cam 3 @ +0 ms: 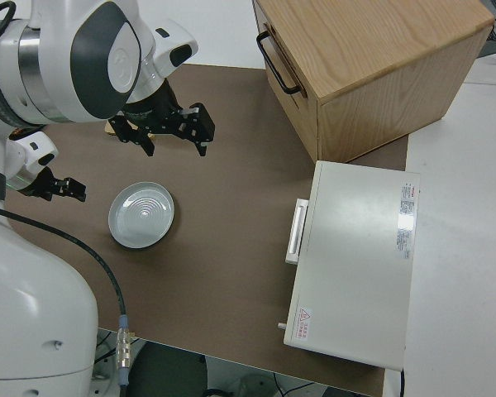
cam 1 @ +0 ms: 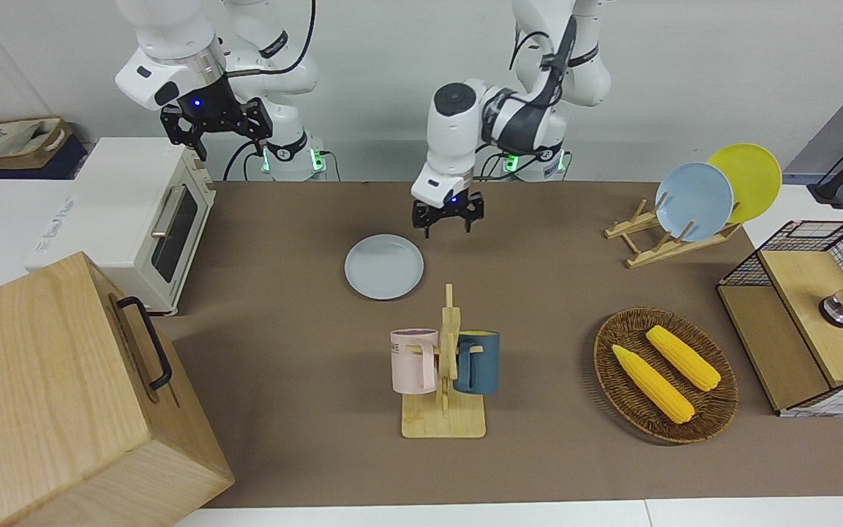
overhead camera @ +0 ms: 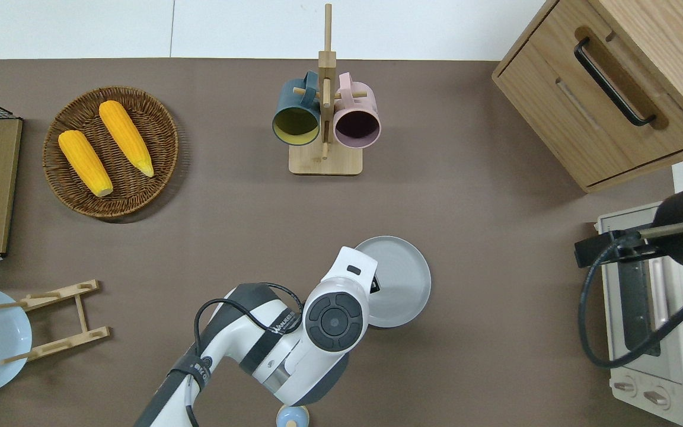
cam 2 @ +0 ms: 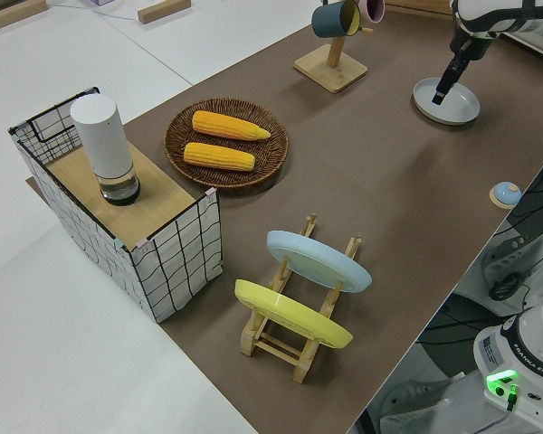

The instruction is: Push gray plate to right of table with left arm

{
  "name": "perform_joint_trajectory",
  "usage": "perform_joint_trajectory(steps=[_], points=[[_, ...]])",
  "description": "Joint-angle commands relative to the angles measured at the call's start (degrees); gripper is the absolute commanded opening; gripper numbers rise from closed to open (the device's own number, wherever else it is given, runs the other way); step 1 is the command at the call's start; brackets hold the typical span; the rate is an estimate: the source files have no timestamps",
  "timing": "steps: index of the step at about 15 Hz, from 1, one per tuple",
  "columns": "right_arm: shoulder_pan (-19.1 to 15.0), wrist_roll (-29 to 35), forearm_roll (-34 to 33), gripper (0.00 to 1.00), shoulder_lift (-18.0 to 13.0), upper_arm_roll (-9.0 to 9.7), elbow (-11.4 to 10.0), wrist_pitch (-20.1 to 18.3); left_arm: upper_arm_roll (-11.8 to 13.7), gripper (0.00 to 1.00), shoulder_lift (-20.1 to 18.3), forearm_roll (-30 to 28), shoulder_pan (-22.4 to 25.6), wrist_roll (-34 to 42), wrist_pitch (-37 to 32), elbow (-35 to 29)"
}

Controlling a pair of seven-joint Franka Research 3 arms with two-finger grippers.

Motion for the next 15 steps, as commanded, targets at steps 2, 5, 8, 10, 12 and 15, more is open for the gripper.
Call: perform_joint_trajectory(steps=[2,5,8,10,12,15], points=[[-1.1,0.8,0.2,0.983,-0.1,0.92,0.5,-0.9,1.4,0.99,-2.5,-0.5,7.3,16.8,-16.2,8.4],[-1.1,0.7,0.2,0.983,-0.1,0.92,0.5,-0.9,1.3,0.99,-2.6,-0.6,13.4,26.0,-22.1,12.2],[-1.2,0.8,0.2,0.983,-0.1,0.92,0.5,-0.9,1.4,0.99,-2.6,-0.6,18.1,31.7,-28.6,18.6],[-1.1,0.7,0.2,0.983,-0.1,0.92,0.5,-0.9,1.3,0.99,-2.6,-0.5,21.6,33.0,-31.8,22.2],[-1.2,0.7,0.2,0.983,-0.1,0.92,0.5,-0.9,1.3,0.99,-3.0,-0.5,23.4,33.0,-33.4,24.7],[-1.2,0.7,0.2,0.983,-0.1,0.92,0.5,-0.9,1.3,0.99,-3.9,-0.7,26.0,36.4,-33.6,25.6]])
